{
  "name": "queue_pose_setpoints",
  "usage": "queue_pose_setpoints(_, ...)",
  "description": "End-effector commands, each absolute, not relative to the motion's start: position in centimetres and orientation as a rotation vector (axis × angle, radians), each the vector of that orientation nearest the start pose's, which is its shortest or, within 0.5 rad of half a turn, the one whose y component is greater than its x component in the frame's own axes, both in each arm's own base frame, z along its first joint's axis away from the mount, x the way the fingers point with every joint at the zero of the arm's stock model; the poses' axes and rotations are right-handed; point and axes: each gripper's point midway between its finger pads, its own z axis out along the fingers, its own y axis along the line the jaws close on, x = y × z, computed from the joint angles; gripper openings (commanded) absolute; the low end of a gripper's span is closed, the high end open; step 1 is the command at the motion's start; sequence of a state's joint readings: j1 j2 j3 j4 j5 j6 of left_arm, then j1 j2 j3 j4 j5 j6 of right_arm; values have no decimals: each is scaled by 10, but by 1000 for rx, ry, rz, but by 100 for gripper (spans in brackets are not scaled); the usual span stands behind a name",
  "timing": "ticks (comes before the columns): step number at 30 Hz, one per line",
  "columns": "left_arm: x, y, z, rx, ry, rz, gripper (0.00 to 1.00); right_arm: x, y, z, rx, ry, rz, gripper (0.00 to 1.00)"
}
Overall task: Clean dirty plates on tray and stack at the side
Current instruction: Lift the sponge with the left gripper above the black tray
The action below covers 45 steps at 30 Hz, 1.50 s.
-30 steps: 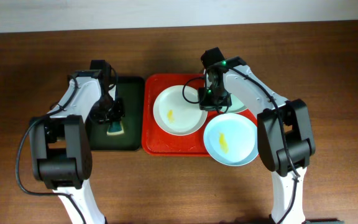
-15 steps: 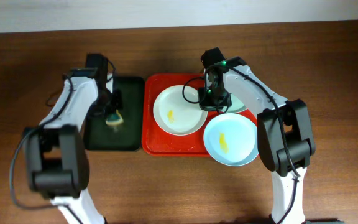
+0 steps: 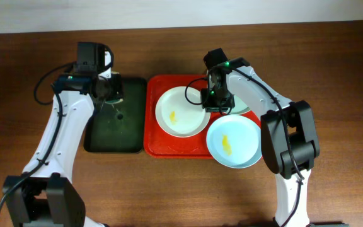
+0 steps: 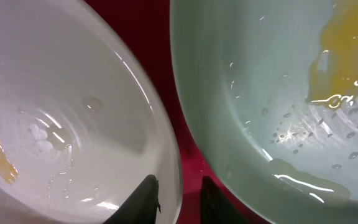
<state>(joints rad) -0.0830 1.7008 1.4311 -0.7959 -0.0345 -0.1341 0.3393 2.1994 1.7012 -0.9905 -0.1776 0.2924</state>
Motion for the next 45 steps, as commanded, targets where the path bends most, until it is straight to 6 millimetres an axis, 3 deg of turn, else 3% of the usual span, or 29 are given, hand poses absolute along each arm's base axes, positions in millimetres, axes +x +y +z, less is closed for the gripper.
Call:
queue_pose_setpoints(1, 423, -26, 148, -64, 2642, -2, 0, 399, 177, 12, -87, 3127, 302, 24)
queue_pose_setpoints(2, 423, -26, 148, -64, 2642, -2, 0, 399, 177, 12, -87, 3127, 302, 23)
queue_pose_setpoints(4, 422, -26, 147, -64, 2645, -1, 0, 398, 177, 12, -87, 3128, 302, 11)
queue_pose_setpoints(6, 422, -25, 145, -65, 2647, 0, 0, 399, 177, 12, -87, 3127, 302, 9)
queue_pose_setpoints(12, 421, -26, 144, -64, 2649, -1, 0, 398, 177, 12, -87, 3127, 302, 11)
queue_pose_setpoints(13, 421, -26, 144, -64, 2648, -1, 0, 398, 177, 12, -87, 3128, 302, 19)
queue_pose_setpoints(15, 421, -26, 144, -64, 2648, -1, 0, 398, 177, 12, -87, 3129, 302, 21)
queue_pose_setpoints(25, 421, -26, 144, -64, 2648, -1, 0, 391, 175, 12, -81, 3158, 290, 20)
queue_pose_setpoints(31, 421, -26, 144, -65, 2649, -1, 0, 389, 174, 12, 54, 3177, 284, 16)
queue_pose_setpoints(45, 421, -26, 144, -65, 2649, -1, 0, 389, 189, 12, 3, 3155, 301, 15)
